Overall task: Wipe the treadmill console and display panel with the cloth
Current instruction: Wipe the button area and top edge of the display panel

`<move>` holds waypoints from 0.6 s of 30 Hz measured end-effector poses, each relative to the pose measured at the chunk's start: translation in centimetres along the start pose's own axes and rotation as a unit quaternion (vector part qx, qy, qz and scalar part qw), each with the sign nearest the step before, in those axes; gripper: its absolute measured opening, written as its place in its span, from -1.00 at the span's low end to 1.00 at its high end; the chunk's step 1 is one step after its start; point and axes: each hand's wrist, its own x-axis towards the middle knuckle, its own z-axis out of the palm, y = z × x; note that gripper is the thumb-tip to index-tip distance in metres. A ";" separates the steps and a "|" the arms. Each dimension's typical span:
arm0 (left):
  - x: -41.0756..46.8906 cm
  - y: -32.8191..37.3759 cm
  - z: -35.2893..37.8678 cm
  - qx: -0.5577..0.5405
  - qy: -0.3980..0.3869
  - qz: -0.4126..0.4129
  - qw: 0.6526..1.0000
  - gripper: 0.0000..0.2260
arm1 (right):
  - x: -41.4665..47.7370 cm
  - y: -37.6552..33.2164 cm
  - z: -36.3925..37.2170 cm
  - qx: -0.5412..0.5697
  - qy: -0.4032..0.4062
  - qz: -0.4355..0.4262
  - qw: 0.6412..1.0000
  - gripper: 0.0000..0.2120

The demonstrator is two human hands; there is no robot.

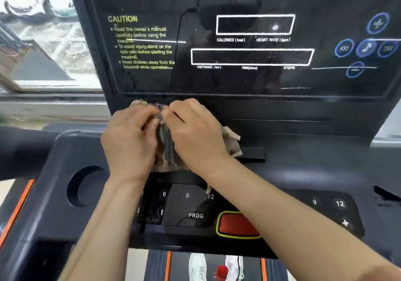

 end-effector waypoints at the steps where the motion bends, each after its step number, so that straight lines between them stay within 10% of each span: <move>1: 0.0 0.1 0.0 -0.004 0.001 0.008 1.000 -0.87 | -0.1 0.2 -0.2 -0.003 -0.006 -0.002 1.000 -0.85; 9: -0.1 6.4 1.2 -0.023 0.007 0.083 0.996 -0.85 | -3.0 5.2 -4.6 -0.005 0.005 0.016 1.000 -0.60; 18: -2.3 19.0 6.5 -0.055 -0.036 0.149 0.987 -0.84 | -9.0 15.9 -13.1 -0.063 0.030 0.047 0.996 -0.82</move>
